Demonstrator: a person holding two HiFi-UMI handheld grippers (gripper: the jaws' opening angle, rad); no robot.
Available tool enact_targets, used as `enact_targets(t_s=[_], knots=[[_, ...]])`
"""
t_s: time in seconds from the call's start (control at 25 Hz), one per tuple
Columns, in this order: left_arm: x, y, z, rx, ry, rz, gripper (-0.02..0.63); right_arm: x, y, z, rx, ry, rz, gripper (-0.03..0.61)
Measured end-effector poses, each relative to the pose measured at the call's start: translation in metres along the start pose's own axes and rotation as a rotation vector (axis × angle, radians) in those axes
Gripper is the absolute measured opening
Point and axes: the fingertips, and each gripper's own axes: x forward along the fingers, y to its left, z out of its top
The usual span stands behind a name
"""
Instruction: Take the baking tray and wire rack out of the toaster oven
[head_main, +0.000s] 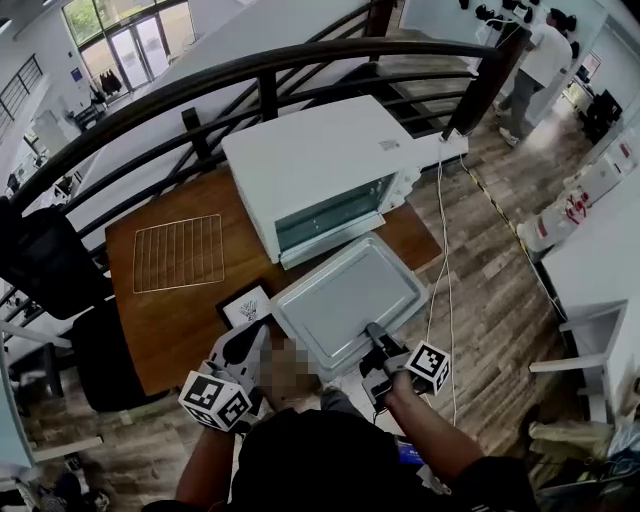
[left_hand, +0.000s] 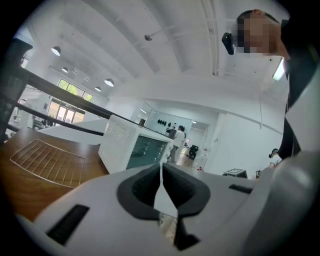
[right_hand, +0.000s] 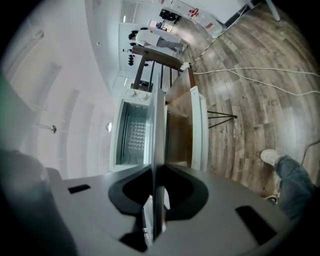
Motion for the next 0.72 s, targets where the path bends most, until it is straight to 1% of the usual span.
enact_targets(t_s=[0.16,0.48,0.6,0.72], knots=[[-0.031,0.021,-0.001,-0.005,0.007,-0.008,0.025,-0.003,0.001,-0.044,-0.036,0.015,-0.007,0.049],[-0.083,0.066,-0.014,-0.025,0.024,-0.02,0.025,0.001,0.002,-0.121,-0.047,0.019,0.008,0.049],[-0.102,0.078,-0.018,-0.031,0.034,-0.01,0.025,0.002,0.003,-0.144,-0.061,0.042,0.001,0.051],[-0.121,0.087,-0.013,-0.038,0.02,0.011,0.025,0.003,0.007,-0.165,-0.07,0.079,-0.013,0.052]])
